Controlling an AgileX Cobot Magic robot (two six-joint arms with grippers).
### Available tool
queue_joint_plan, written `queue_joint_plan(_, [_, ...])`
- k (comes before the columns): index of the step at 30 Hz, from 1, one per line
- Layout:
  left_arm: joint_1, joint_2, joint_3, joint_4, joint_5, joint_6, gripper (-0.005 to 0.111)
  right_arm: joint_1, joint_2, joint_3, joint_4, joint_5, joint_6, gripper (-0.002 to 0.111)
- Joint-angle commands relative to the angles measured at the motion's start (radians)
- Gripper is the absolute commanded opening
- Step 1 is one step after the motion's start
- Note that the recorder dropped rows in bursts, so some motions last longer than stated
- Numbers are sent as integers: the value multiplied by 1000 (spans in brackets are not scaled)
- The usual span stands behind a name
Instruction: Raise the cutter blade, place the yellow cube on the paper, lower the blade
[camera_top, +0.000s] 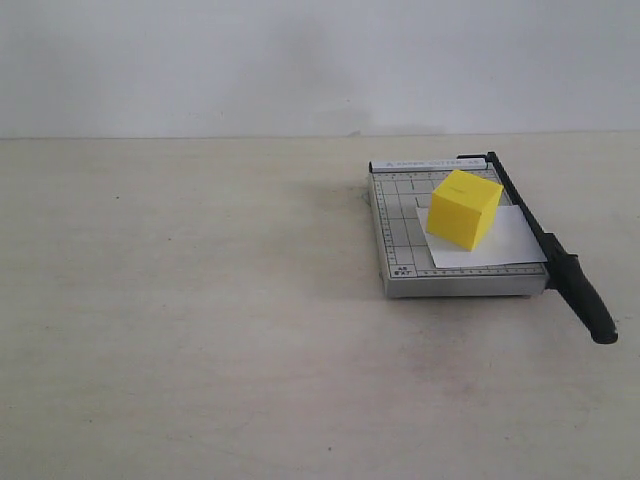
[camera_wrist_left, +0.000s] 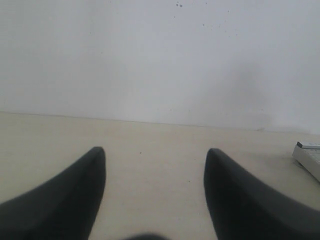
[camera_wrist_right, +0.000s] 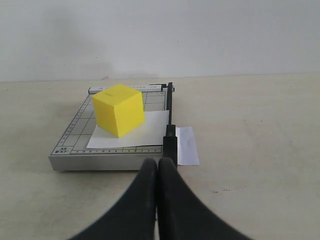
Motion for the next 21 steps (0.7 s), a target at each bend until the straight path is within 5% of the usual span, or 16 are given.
queue_joint_plan(1, [-67,-4,4,0,-2,4,56,2,-6,4,-9,-4,-2,0])
queue_joint_plan(9, [-198,-4,4,0,47,4,56,2,-6,4,-9,-4,-2,0])
queue_joint_plan(21, [-209,-4,4,-2,117,4,56,2,-6,4,-9,-15,-2,0])
